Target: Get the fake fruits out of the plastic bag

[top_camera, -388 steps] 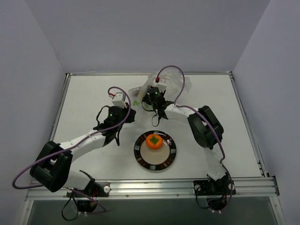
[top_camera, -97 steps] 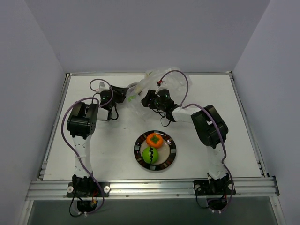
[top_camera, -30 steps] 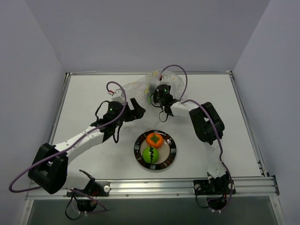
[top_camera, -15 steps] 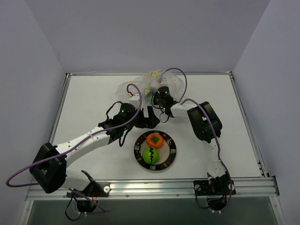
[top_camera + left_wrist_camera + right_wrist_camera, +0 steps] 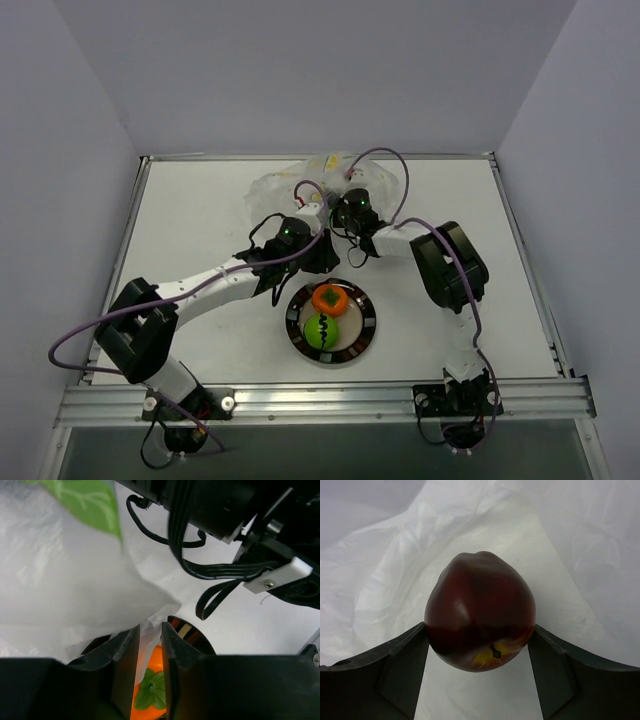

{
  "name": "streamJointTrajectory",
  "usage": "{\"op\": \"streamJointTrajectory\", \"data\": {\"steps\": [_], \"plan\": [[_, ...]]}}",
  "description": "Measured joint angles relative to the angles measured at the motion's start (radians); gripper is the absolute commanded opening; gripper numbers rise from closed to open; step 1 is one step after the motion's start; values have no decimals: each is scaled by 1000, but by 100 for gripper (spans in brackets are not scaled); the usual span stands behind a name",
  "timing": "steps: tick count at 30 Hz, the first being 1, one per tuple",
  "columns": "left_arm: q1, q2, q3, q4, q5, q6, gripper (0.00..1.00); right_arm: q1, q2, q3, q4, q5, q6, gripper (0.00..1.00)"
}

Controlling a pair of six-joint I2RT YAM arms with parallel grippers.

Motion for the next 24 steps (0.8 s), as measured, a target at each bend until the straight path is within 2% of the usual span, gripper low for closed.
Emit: {"op": "streamJointTrajectory", "data": {"steps": [1, 2, 3, 8, 13, 24], "plan": [[-2, -3, 2, 3, -8, 7, 15, 0, -12, -7, 0, 0, 3, 35], [-5, -7, 2, 2, -18, 12, 4, 0, -24, -14, 0, 0, 5, 35], [-5, -14, 2, 0, -27, 14, 2, 0, -37, -22, 0, -1, 7, 35], [16, -95, -14, 6, -73, 18, 2, 4, -115, -79, -3, -3, 21, 33], [101, -155, -17, 29, -85, 1, 2, 27, -234, -203, 3, -5, 27, 33], [220, -154, -53, 108, -61, -55, 2, 114, -578, -440, -41, -15, -6, 33]]}}
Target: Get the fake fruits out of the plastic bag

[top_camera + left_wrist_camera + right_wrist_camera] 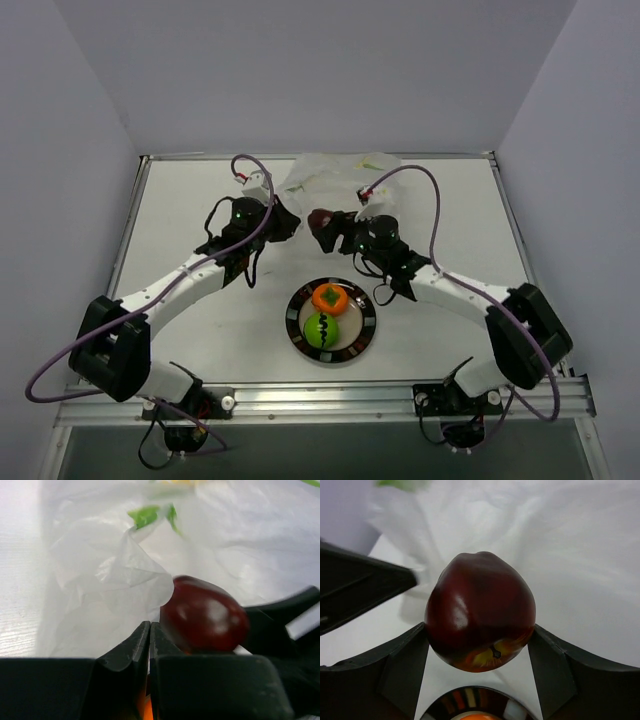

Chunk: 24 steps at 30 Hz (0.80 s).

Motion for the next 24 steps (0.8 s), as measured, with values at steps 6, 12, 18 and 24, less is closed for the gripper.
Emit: {"op": "streamJointTrajectory", "data": {"steps": [6, 12, 18, 24], "plan": [[24, 39, -8, 69, 31, -19, 2, 97, -246, -83, -61, -10, -19, 33], [24, 66, -8, 112, 51, -29, 2, 172, -483, -235, -258, -18, 4, 35], [24, 120, -5, 164, 53, -58, 2, 176, -541, -271, -400, -28, 2, 34], [24, 130, 33, 145, 48, -56, 3, 180, -533, -224, -542, -32, -14, 35]]}}
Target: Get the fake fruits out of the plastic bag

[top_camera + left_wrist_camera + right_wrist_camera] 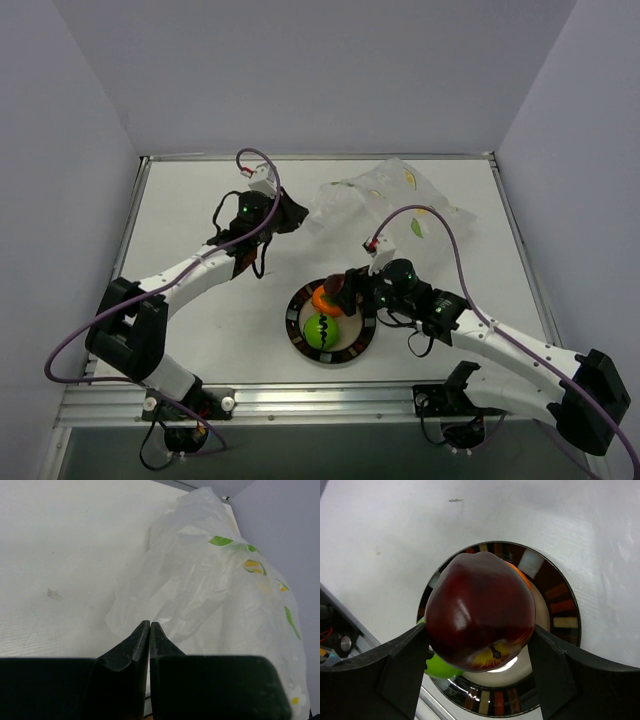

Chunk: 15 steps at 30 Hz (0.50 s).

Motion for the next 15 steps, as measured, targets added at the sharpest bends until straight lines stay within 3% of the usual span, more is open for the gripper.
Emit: {"op": "streamJointTrajectory", "data": {"steps": [4, 11, 15], "plan": [[0, 0, 43, 2, -3, 0, 2, 36, 12, 22, -93, 63, 27, 36], [0, 14, 84, 8, -3, 1, 2, 109, -121, 17, -204, 126, 123, 37], [0, 37, 124, 8, -3, 4, 2, 181, -97, 17, -259, 192, 174, 38]]}}
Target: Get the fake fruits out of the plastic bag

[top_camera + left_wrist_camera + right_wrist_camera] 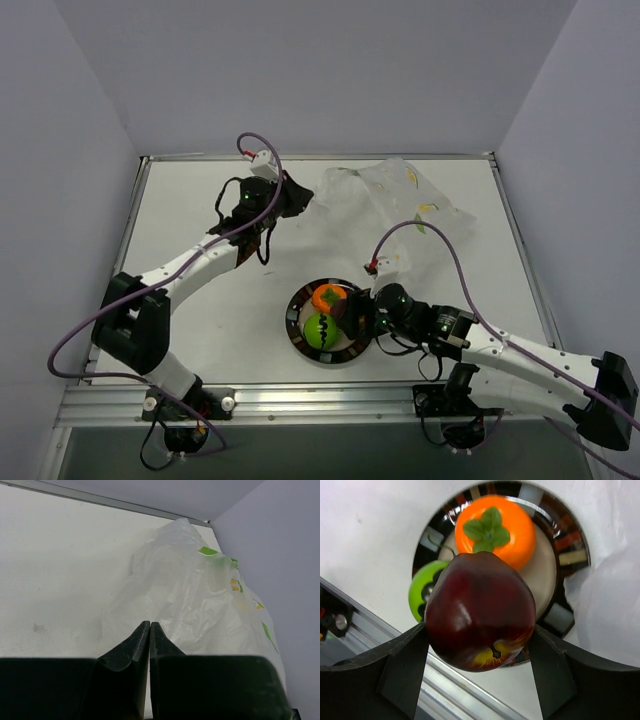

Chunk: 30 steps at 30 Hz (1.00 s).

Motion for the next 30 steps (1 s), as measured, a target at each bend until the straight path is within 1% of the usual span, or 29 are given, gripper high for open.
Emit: {"op": "streamJointTrajectory", "data": {"steps": [4, 9, 11, 12, 13, 16, 18, 19, 26, 30], "plan": [[0, 25, 51, 0, 0, 6, 2, 99, 32, 0, -61, 84, 51, 38], [-1, 48, 84, 5, 3, 9, 2, 207, 64, 0, -93, 201, 119, 38], [-1, 56, 85, 8, 5, 8, 2, 247, 76, 0, -95, 242, 146, 45], [-1, 61, 87, 9, 6, 8, 2, 261, 86, 0, -94, 258, 157, 52], [-1, 66, 88, 10, 7, 8, 2, 270, 99, 0, -95, 274, 169, 62], [-1, 77, 89, 10, 8, 8, 2, 287, 145, 0, -97, 323, 192, 72], [-1, 80, 89, 10, 8, 8, 2, 288, 158, 0, -100, 348, 197, 77], [-1, 80, 89, 10, 8, 8, 2, 289, 159, 0, -101, 359, 198, 81], [-1, 80, 89, 13, 8, 12, 2, 292, 147, 1, -101, 407, 195, 90], [-1, 80, 89, 3, 7, 29, 2, 275, 108, 9, -104, 411, 185, 91]]}}
